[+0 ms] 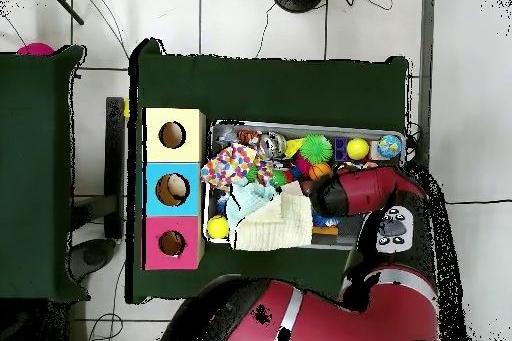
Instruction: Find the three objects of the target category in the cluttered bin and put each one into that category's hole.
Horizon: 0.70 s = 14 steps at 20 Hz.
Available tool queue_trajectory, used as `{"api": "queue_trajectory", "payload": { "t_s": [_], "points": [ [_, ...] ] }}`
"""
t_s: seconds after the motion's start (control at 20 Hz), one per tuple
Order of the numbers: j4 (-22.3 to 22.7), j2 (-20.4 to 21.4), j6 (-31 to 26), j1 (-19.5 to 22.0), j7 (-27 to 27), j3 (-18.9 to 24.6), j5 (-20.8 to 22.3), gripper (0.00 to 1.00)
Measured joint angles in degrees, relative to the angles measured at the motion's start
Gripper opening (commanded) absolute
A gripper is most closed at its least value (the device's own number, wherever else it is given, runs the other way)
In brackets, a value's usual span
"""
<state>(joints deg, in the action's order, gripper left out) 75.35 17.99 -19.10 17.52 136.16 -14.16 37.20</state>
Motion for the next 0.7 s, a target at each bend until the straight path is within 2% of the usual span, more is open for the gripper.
{"api": "queue_trajectory", "payload": {
  "t_s": [0.7],
  "points": [
    [0.4,1.1,-0.1,-1.8,0.0,-0.8,-0.5,0.0]
  ]
}}
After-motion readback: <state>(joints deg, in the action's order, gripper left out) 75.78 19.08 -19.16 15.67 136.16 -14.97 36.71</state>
